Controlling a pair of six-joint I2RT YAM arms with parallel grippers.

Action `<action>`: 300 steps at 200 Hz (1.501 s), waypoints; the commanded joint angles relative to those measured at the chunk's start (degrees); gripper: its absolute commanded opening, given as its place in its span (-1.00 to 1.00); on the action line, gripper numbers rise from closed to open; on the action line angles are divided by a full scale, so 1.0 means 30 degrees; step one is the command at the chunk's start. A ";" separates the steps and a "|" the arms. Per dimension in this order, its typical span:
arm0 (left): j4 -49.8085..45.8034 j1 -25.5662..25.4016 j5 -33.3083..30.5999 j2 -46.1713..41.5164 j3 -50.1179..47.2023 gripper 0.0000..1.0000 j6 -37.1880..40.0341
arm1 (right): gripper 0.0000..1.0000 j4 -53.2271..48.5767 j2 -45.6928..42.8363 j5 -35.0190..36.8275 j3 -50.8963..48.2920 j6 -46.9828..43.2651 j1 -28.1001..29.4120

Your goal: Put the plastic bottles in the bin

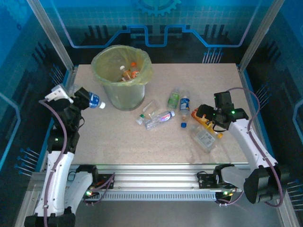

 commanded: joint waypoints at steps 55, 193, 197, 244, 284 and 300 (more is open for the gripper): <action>0.4819 0.0061 0.3188 0.4303 0.5391 -0.25 0.2731 | 0.99 -0.0056 -0.0790 0.0233 0.0378 0.0256 0.0273; 0.1551 -0.1643 0.8332 1.6107 1.4941 -0.31 0.9444 | 0.99 -0.1228 -0.2189 0.0938 0.0442 0.0579 0.0273; 0.1239 -0.1636 0.8470 1.6292 1.5072 -0.31 0.9637 | 0.99 -0.1228 -0.2196 0.0942 0.0431 0.0578 0.0302; -0.0977 -0.1668 0.8944 1.7979 1.5752 -0.31 1.1046 | 0.99 -0.1184 -0.2072 0.0853 0.0463 0.0578 0.0273; -0.3112 -0.1814 0.8695 1.8877 1.6387 -0.23 1.2357 | 0.99 -0.1200 -0.2160 0.0875 0.0299 0.0637 0.0288; -0.3884 -0.1946 0.8460 1.9158 1.6532 -0.22 1.2850 | 0.99 -0.1170 -0.2160 0.0885 0.0288 0.0637 0.0292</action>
